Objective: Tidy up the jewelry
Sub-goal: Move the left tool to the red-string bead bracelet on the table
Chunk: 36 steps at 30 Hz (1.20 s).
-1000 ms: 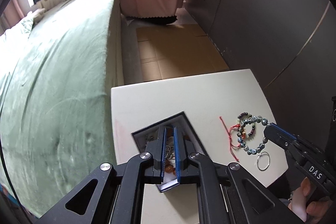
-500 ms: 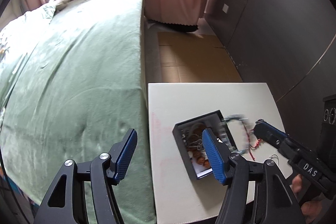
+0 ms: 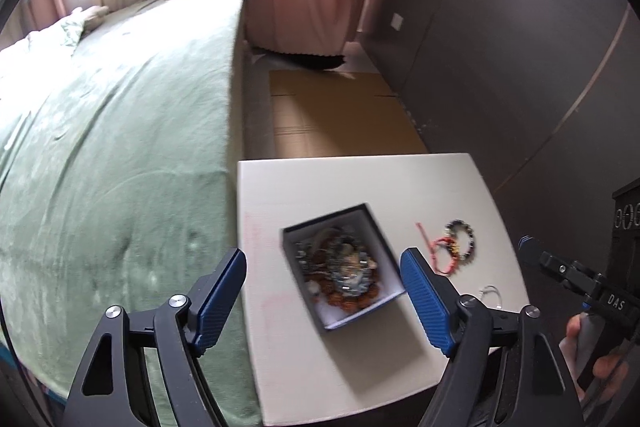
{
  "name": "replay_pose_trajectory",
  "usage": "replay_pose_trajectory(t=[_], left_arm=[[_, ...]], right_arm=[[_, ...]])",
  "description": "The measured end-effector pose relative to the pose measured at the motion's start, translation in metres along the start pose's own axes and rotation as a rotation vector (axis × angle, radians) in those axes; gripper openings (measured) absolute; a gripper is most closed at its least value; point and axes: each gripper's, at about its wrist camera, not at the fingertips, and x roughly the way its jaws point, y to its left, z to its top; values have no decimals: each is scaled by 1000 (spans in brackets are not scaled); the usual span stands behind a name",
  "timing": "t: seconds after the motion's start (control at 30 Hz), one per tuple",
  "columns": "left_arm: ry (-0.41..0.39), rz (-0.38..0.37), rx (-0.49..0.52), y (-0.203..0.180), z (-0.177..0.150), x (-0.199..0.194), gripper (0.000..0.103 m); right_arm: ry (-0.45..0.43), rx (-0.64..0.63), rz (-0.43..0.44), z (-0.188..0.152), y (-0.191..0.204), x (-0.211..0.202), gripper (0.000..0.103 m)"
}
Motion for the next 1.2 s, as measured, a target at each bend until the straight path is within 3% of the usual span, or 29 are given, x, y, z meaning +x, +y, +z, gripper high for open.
replay_pose_trajectory(t=[0.1,0.3,0.6,0.73,1.07,1.2], left_arm=[[9,-28,22,-16,-1,3,83],[29,-60,61,-50,-3,15,83],[70,-82,130,-104,-4,43,81],[116,-86,160,-127,-7,63,68],[208,-82,187,-167,-10,114,38],[227,-49,202,-182,-10,134,24]], right_arm=[[-2,29,-25,1,-22,-13,87],[3,107,-85,-2,-64,-32,87],[14,134,-163,-7,-96,-50,87],[13,200,-201,-8,-121,-58,87],[12,269,-190,-9,-156,-70,87],[7,296,-183,-9,-167,-72,87]])
